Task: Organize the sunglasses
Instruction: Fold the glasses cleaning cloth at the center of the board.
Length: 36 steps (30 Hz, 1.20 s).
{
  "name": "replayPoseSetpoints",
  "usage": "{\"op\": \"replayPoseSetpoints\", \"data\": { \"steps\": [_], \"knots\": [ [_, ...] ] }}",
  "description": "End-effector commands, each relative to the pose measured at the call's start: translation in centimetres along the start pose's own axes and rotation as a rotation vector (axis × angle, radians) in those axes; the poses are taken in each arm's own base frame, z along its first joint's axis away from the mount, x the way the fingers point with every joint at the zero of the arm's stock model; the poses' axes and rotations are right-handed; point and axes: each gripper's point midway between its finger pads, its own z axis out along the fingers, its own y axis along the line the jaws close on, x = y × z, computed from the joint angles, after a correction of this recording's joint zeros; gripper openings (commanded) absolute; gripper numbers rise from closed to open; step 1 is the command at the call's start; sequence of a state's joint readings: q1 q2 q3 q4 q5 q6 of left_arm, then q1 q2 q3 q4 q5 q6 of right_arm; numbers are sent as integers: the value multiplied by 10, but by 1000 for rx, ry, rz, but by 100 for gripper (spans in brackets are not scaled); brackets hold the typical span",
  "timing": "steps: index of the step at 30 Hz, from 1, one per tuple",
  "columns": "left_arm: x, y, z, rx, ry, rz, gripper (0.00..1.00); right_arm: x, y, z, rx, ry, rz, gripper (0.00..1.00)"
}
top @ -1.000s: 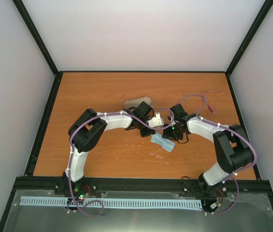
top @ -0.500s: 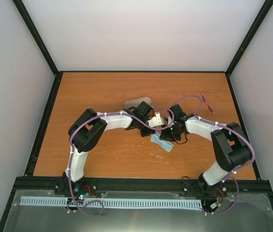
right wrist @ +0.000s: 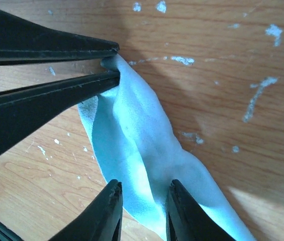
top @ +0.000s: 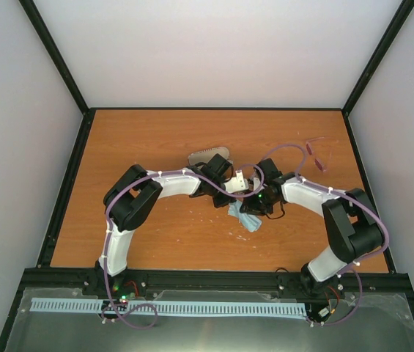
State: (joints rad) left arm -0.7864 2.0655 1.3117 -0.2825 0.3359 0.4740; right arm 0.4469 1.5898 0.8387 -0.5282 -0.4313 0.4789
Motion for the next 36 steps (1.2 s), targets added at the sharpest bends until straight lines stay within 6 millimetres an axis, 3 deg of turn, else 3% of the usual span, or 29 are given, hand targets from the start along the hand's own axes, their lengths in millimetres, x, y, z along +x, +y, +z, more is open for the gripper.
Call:
{"op": "replayPoseSetpoints", "data": {
  "steps": [1,2,5,10,19,28,36],
  "knots": [
    [5,-6,2,3,17,15,13,0,-3,-15,59,-45,-23,31],
    [6,-7,2,4,17,16,13,-1,-8,-20,91,-66,-19,39],
    [8,-7,2,5,20,15,13,2,-21,-29,169,-83,-7,49],
    [6,-7,1,2,16,20,13,15,-33,-27,194,-73,14,56],
    [8,-7,1,5,19,18,13,31,-57,-26,277,-57,33,50],
    [7,-7,1,3,19,20,12,34,-59,-18,247,-51,67,39],
    [8,-7,1,2,20,19,12,32,-58,-11,234,-43,72,34]
  ]
}}
